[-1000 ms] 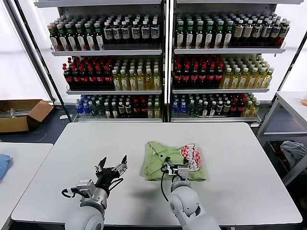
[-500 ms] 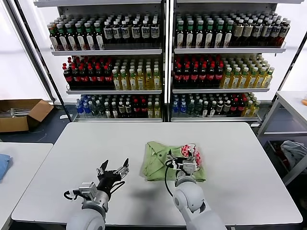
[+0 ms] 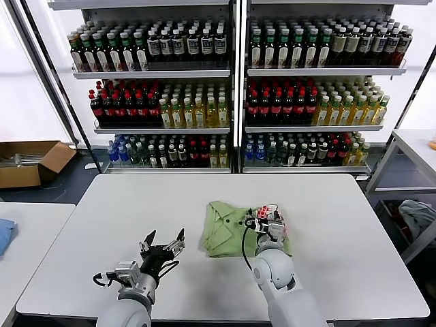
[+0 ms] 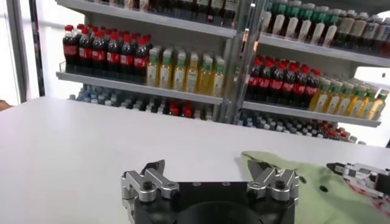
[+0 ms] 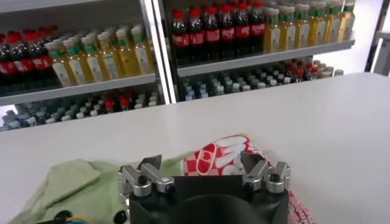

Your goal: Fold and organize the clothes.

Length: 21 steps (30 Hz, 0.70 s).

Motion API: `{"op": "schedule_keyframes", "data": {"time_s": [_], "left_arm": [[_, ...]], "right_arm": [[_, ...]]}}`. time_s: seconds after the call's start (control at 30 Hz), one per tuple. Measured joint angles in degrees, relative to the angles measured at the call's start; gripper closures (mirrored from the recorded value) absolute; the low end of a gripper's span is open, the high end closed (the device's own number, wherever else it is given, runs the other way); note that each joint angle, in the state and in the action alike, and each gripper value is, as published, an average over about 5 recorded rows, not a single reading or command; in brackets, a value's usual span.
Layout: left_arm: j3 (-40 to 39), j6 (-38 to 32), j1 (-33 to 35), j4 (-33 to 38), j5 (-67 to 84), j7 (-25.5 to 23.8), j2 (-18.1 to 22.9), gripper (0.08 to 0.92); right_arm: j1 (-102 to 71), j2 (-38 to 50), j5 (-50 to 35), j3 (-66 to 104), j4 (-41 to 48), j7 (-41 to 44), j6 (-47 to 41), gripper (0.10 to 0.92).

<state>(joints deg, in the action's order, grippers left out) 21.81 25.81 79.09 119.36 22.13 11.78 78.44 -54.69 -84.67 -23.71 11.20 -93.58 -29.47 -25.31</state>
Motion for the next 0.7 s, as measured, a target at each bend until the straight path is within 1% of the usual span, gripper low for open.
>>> {"op": "schedule_keyframes", "data": {"time_s": [0.43, 0.6, 0.7], "left_arm": [[-0.1, -0.5, 0.9, 0.3, -1.5, -0.4, 0.1, 0.177], [0.4, -1.6, 1.2, 0.7, -3.9, -0.4, 0.2, 0.177], [0.9, -2.5, 1.5, 1.1, -5.6, -0.2, 0.4, 0.177]], "right_arm": [[-1.3, -1.2, -2.5, 2.2, 0.6, -0.4, 0.5, 0.203], [-2.1, -1.1, -3.4, 2.5, -0.7, 0.4, 2.1, 0.203], [-2.7, -0.6, -1.9, 2.2, -2.7, 1.6, 4.0, 0.203]]}}
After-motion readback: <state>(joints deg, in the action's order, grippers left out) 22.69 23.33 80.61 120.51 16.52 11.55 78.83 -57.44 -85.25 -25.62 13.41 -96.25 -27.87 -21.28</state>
